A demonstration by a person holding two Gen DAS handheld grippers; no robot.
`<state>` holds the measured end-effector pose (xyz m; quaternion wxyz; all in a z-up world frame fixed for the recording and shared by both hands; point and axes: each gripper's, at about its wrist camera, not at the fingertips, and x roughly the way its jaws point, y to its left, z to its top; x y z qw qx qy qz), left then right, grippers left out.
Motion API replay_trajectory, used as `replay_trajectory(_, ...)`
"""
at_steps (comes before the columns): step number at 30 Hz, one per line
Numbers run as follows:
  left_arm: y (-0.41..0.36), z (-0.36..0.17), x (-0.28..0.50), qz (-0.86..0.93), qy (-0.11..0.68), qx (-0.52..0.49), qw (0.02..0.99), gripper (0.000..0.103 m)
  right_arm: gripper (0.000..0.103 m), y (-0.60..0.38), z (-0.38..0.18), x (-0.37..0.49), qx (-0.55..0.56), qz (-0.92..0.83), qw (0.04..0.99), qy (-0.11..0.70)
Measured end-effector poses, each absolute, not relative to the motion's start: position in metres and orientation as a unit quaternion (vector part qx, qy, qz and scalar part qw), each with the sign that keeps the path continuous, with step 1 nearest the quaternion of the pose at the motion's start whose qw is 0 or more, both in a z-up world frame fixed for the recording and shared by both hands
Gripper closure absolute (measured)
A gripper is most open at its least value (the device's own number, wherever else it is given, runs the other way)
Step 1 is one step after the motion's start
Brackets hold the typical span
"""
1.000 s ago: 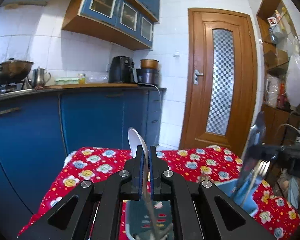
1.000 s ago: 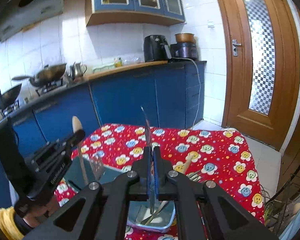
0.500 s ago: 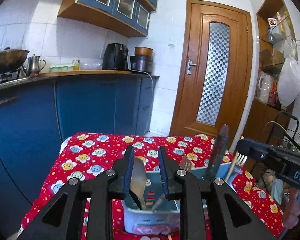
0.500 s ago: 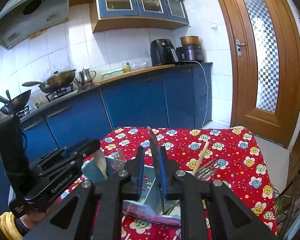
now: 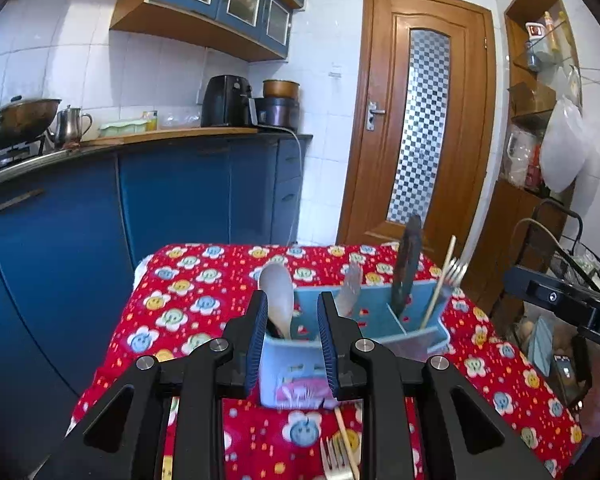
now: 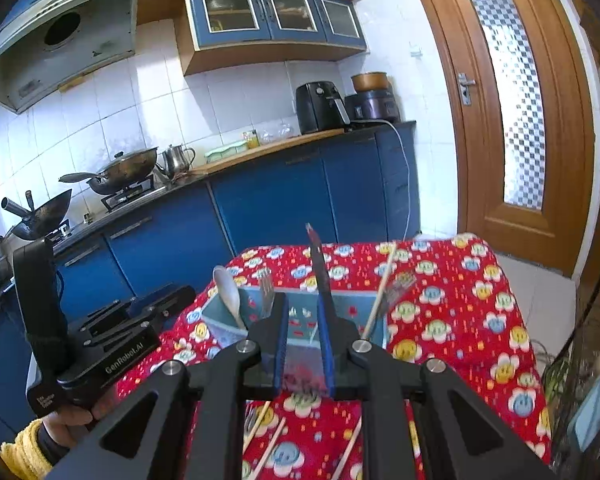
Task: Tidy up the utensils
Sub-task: 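Lower the spatula and knife into the blue box and open both tools, then move both tools down toward a silver fork and a wooden chopstick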
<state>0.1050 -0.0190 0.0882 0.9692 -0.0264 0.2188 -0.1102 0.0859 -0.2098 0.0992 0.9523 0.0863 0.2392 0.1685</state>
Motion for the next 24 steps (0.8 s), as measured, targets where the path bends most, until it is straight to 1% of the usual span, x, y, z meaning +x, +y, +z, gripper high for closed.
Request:
replay_trajectory(4,-0.015,0.082,0.096,-0.111,0.246,-0.033,0.962,0.077,0.083,-0.217,0.084,0.075,0.104,0.166,0.944,0.267)
replay_trajectory(9,-0.011,0.071,0.084,-0.114,0.274,-0.038,0.954,0.077,0.082,-0.221,0.064,0.059,0.113,0.155,0.936,0.296)
replay_trajectory(24,-0.019,0.022,0.059,-0.109,0.38,-0.033,0.918,0.077,0.076,-0.235,0.02,0.023,0.134,0.14,0.922,0.336)
